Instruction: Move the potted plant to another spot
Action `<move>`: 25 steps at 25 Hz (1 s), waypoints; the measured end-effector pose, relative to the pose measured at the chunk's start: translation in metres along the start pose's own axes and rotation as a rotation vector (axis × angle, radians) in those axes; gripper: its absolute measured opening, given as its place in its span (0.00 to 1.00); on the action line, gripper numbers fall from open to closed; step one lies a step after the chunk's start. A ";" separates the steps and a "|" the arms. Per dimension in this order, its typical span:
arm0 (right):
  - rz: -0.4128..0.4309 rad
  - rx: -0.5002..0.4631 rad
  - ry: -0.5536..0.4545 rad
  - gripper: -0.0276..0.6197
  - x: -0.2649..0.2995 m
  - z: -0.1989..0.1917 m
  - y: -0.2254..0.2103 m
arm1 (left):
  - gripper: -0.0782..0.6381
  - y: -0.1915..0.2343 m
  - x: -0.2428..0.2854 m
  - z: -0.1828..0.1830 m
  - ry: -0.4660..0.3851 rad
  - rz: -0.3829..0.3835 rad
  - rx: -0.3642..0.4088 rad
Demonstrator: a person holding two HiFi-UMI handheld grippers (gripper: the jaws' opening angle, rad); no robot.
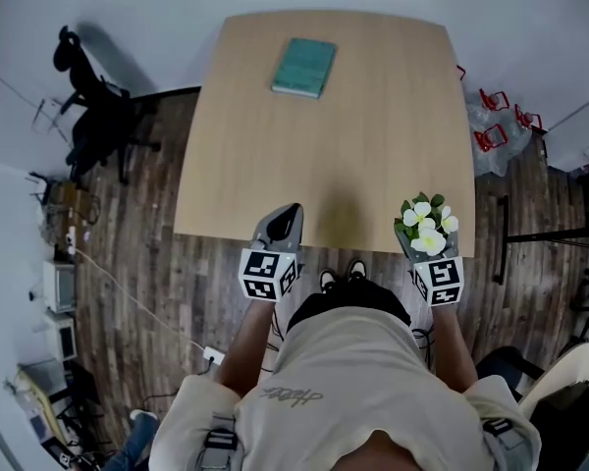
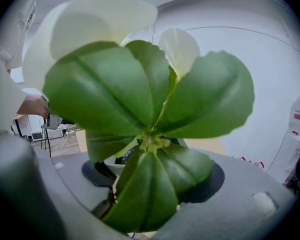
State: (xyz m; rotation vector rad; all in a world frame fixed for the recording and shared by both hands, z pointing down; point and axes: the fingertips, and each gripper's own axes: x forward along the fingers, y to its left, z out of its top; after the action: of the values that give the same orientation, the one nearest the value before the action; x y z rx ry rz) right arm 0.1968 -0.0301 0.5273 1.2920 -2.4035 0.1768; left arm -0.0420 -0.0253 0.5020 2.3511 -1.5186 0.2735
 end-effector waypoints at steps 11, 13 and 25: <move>0.109 -0.031 -0.058 0.57 0.046 0.009 -0.035 | 0.13 0.001 0.016 0.036 -0.012 0.125 -0.003; 0.129 -0.025 -0.066 0.57 0.057 0.008 -0.038 | 0.13 0.005 0.015 0.036 -0.002 0.154 -0.009; 0.175 -0.027 -0.032 0.57 0.091 -0.005 -0.042 | 0.13 0.020 0.012 0.027 -0.002 0.223 -0.067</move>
State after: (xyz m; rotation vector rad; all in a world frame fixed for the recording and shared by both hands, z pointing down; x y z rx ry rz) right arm 0.1880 -0.1221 0.5656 1.0804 -2.5363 0.1739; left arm -0.0561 -0.0533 0.4848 2.1330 -1.7653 0.2682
